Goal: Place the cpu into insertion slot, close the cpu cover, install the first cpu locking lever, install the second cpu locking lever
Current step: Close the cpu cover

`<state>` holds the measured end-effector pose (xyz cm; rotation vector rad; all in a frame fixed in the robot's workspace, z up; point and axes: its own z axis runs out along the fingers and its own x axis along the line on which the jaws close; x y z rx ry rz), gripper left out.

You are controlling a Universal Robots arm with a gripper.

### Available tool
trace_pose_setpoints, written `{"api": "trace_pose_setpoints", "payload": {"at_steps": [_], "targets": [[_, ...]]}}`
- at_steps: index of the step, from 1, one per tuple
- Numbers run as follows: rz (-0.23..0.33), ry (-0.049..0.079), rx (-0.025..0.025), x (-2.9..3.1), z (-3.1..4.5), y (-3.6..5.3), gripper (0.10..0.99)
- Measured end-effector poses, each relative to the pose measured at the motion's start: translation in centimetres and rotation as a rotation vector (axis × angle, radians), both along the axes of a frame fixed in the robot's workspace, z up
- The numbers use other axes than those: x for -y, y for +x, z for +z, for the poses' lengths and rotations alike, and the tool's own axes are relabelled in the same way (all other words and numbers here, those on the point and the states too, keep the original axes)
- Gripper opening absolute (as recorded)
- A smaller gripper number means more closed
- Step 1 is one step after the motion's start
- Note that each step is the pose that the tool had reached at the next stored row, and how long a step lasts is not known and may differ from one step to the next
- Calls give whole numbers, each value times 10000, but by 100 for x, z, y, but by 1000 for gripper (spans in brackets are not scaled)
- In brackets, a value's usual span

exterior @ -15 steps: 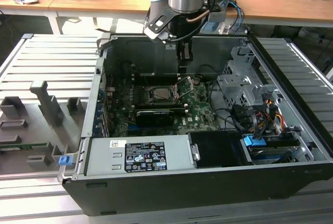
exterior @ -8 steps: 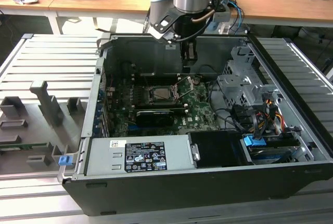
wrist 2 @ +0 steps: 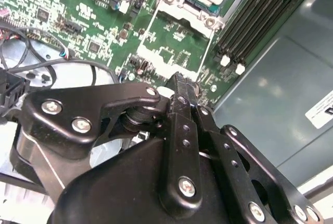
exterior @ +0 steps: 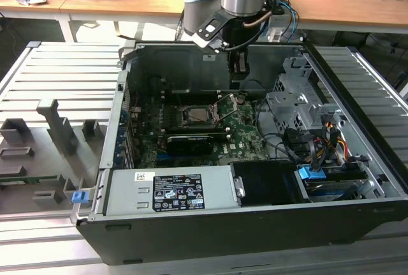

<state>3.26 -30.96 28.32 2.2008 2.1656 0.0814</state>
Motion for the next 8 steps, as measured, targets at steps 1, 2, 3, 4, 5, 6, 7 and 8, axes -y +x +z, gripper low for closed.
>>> {"api": "trace_pose_setpoints", "payload": {"at_steps": [1, 2, 3, 4, 5, 6, 7, 8], "targets": [[-1, 0, 0, 0, 0, 26, 106], [-1, -1, 0, 0, 0, 41, 106], [-2, 0, 0, 0, 0, 56, 106], [-1, 0, 0, 0, 0, 87, 106], [-1, -1, -1, 0, 0, 125, 106], [-1, -1, -2, 0, 0, 156, 106], [-1, -1, -1, 0, 0, 171, 106], [-1, -1, -1, 0, 0, 186, 106]]}}
